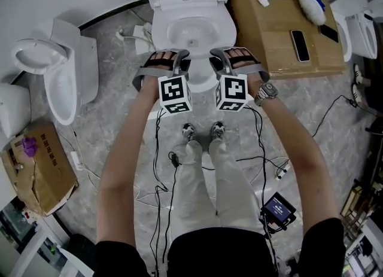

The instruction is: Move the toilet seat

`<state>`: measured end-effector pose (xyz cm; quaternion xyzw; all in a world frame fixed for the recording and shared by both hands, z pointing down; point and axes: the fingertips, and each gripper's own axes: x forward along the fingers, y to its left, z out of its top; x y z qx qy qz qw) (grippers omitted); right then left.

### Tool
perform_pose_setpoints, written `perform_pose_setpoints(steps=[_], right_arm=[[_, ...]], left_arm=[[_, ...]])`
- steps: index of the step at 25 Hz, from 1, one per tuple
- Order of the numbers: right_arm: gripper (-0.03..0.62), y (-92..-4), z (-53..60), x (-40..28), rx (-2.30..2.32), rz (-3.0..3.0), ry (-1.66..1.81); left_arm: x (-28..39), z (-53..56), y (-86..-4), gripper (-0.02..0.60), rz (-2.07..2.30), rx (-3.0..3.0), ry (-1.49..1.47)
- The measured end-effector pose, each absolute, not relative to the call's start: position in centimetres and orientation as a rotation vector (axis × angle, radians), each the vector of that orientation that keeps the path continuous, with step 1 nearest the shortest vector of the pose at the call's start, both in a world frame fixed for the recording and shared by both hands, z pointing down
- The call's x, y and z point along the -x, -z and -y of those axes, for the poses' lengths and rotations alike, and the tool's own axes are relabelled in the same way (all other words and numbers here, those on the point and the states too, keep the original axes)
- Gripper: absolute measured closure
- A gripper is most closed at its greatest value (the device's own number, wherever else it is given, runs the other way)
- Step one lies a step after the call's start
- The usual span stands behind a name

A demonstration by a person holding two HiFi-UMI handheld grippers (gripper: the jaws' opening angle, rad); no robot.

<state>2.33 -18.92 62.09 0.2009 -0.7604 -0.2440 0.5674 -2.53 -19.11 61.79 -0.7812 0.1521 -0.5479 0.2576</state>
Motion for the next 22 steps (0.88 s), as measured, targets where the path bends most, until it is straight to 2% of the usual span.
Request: perform_pose_setpoints(steps=[22], right_arm=[[0.500, -57.5, 23.9, -2.6, -0.531, 1.746, 0.558]], left_arm=[[2.3, 24.0, -57.2, 0.485, -0.450, 2.090, 1.451]])
